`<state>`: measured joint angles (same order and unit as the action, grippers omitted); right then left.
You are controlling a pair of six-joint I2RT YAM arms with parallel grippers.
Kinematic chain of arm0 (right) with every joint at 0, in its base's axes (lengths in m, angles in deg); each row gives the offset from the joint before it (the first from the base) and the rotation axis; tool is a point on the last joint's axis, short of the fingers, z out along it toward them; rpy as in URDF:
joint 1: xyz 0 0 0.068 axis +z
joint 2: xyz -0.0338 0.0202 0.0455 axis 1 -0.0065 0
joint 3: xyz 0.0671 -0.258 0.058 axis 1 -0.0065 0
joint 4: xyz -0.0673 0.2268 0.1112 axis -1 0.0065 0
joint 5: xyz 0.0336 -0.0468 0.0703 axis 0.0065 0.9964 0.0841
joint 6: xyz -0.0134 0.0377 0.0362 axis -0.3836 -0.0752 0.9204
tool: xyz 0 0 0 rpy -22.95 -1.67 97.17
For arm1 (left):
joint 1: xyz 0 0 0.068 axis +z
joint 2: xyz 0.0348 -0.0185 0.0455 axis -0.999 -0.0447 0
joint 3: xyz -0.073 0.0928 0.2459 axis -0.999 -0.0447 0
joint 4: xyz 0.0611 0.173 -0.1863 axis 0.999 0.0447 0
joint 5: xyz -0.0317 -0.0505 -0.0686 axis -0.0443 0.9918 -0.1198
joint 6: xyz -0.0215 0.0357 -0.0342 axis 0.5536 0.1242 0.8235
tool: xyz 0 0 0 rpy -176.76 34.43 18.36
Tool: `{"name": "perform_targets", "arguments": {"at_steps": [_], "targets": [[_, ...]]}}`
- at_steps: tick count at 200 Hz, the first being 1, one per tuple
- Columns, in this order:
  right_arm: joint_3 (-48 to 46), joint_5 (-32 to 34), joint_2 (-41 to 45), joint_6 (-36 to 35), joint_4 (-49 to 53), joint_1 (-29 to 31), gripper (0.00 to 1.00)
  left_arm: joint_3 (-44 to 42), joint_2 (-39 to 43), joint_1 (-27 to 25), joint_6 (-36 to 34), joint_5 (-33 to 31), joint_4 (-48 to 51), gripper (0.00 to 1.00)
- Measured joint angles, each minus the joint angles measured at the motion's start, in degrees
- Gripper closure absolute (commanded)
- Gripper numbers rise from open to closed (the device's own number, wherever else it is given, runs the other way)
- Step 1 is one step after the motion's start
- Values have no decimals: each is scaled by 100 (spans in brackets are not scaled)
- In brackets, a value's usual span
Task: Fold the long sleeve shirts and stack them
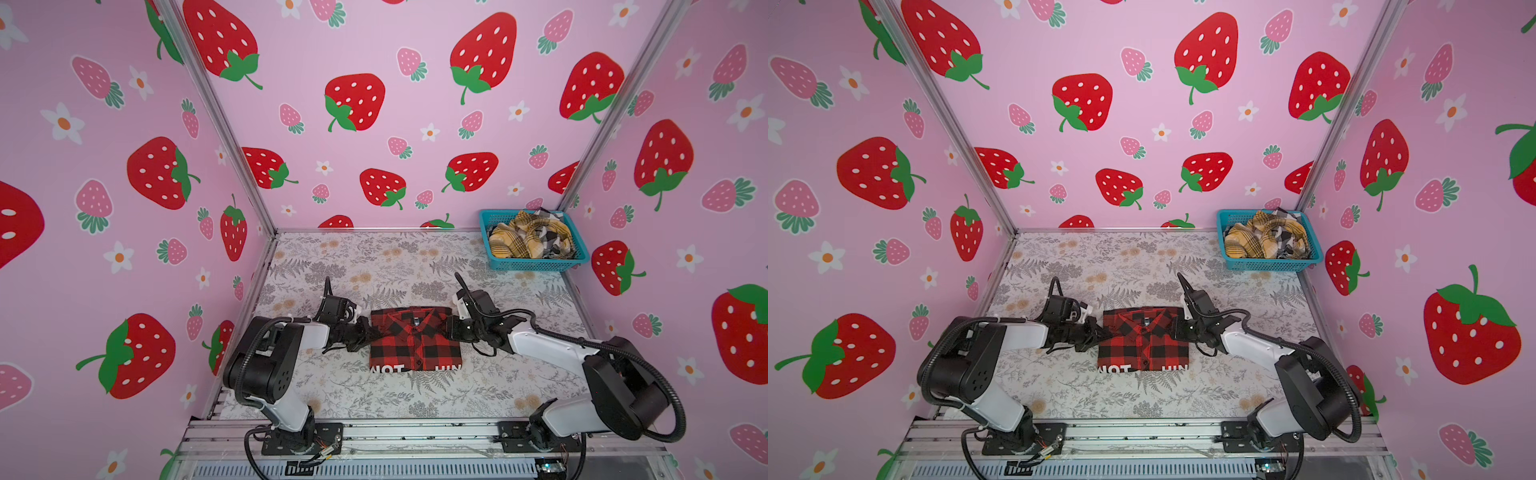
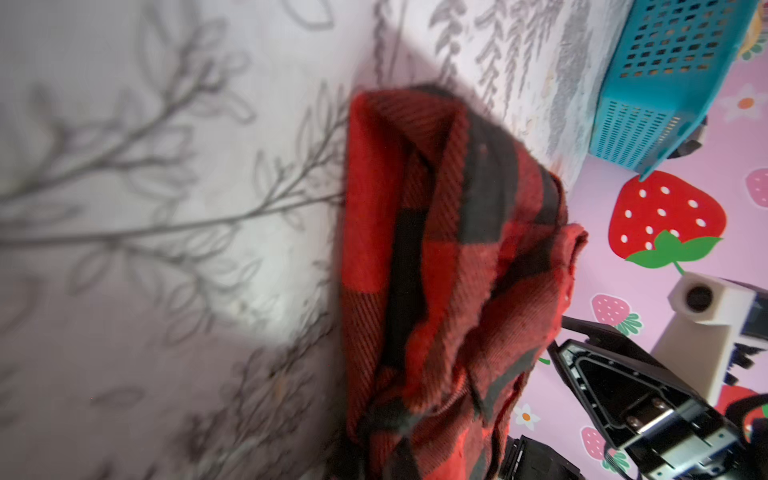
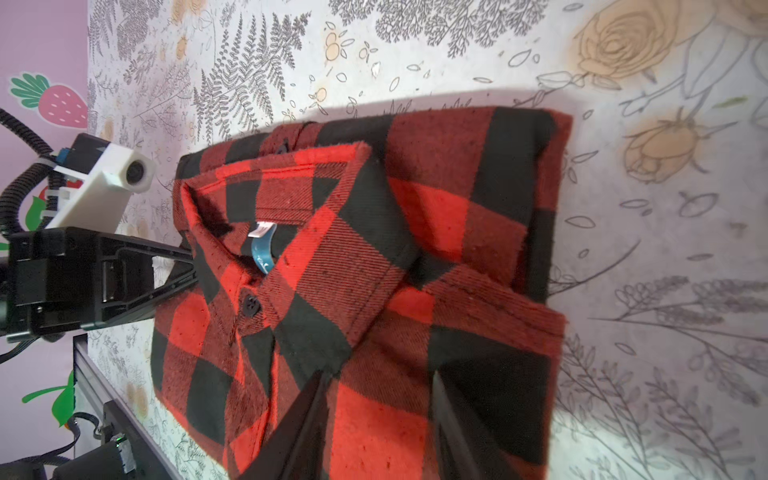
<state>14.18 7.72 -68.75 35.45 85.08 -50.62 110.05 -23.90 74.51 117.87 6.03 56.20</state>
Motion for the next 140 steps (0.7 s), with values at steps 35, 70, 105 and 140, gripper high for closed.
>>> {"name": "perform_targets", "arguments": {"at_steps": [35, 70, 105, 140], "targets": [[0, 44, 391, 2, 136, 4, 56, -74, 452, 0, 197, -306, 299, 100], [-20, 146, 758, 2, 289, 39, 57, -74, 542, 0, 332, -483, 348, 100], [-234, 299, 1285, 4, 538, 61, 56, -72, 542, 0, 352, -560, 459, 100], [-404, 413, 1644, 4, 780, 63, 56, 50, 544, -7, 337, -662, 721, 100]]}}
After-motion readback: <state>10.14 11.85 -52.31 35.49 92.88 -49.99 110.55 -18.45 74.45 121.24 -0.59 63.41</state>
